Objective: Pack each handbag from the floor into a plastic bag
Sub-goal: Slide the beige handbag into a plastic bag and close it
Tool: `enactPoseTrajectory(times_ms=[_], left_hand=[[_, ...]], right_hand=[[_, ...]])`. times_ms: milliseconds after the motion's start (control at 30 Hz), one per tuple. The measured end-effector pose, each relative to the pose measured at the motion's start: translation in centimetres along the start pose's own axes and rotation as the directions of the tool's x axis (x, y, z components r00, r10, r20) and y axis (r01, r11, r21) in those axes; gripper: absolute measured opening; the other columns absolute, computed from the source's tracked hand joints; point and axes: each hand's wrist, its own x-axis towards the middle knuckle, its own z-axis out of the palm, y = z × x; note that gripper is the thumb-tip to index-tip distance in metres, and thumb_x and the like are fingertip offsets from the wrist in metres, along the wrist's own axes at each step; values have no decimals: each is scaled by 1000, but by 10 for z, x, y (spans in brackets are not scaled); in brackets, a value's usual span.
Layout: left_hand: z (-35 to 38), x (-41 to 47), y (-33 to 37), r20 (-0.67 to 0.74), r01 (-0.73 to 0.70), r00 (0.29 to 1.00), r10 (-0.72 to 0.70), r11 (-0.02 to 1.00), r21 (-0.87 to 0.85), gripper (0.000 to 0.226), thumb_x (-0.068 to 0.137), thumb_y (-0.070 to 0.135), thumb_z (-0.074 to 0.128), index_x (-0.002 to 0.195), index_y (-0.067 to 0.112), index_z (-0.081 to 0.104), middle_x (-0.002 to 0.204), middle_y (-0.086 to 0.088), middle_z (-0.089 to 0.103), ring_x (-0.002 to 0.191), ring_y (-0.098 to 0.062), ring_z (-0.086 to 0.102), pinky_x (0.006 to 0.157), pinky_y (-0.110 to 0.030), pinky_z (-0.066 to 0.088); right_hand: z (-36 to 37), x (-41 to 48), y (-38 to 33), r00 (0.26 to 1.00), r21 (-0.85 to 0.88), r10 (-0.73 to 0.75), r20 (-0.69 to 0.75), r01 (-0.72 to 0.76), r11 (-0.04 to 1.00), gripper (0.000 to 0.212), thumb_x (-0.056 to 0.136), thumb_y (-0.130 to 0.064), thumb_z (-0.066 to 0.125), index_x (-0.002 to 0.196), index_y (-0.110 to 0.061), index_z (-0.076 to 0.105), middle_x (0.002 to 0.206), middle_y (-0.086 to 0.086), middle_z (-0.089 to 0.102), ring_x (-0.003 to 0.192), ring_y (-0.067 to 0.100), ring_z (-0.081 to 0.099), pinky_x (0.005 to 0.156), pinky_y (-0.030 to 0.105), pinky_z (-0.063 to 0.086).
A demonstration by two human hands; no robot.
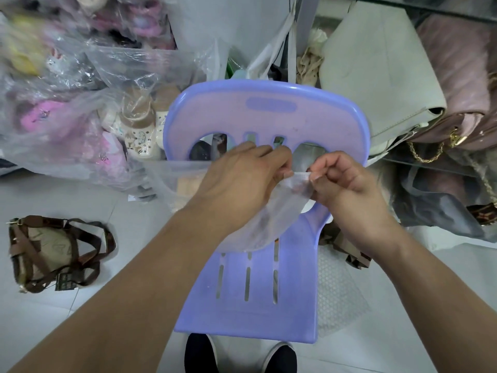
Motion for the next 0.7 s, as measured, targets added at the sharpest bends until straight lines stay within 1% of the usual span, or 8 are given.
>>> enactPoseTrajectory(times_ms=[67,100,200,267,367,433,600,700], left_hand=[[4,-3,5,21,8,1000,-8,1000,27,19,96,34,44,92,22,59,76,5,64,78,-25,57,50,-28,34],[7,-6,8,18,4,1000,-5,999,41,19,95,34,44,92,23,59,77,6,65,79,-24,57,47,-29,37],[13,-14,7,-26,-8,1000,10,999,49,19,94,32,45,91,21,60,78,6,62,76,-22,57,45,-31,42],[10,-16,7,-35,0,999,1,999,52,11,93,29,54,91,20,61,83,3,58,76,-23,56,46,-29,36],[4,-18,9,12,23,1000,-24,997,69,4,92,23,61,94,21,59,89,1,56,80,-26,55,48,-29,32],[-2,-19,7,41,61,997,-65,994,92,5,92,22,62,96,22,58,93,1,57,86,-28,55,48,-30,33],[-16,-32,-9,14,81,996,-84,990,112,17,96,33,45,95,25,60,95,4,59,82,-27,60,47,-26,30],[-21,-40,-11,30,130,990,-134,986,105,27,97,43,35,96,30,58,92,6,59,76,-24,63,44,-25,37]], right_hand=[[0,0,-4,998,7,35,47,-35,999,20,100,3,54,99,-13,65,77,4,64,87,32,69,94,53,55],[-1,-1,-5,996,-57,15,92,-10,998,15,99,-5,59,101,-17,67,77,2,67,86,32,69,93,54,54],[-4,-4,1,983,-313,-40,179,95,945,6,90,-36,75,92,-31,74,91,20,72,72,33,65,71,46,58],[-6,-3,6,986,-382,-87,143,136,914,6,92,-30,76,86,-31,74,88,22,71,61,21,56,60,36,52],[-3,-5,9,988,-334,-123,97,149,931,14,95,-19,73,83,-27,72,90,8,74,82,25,68,77,41,56],[-4,-6,11,991,-298,-121,61,134,945,18,96,-13,71,83,-26,70,83,-1,73,81,20,68,76,36,55],[-3,-8,7,988,-307,-133,74,149,940,20,98,-9,66,85,-24,66,83,-4,66,69,5,60,67,13,45],[2,-9,3,982,-371,-161,100,187,910,22,99,-9,65,86,-26,65,91,-6,63,74,4,60,69,10,44]])
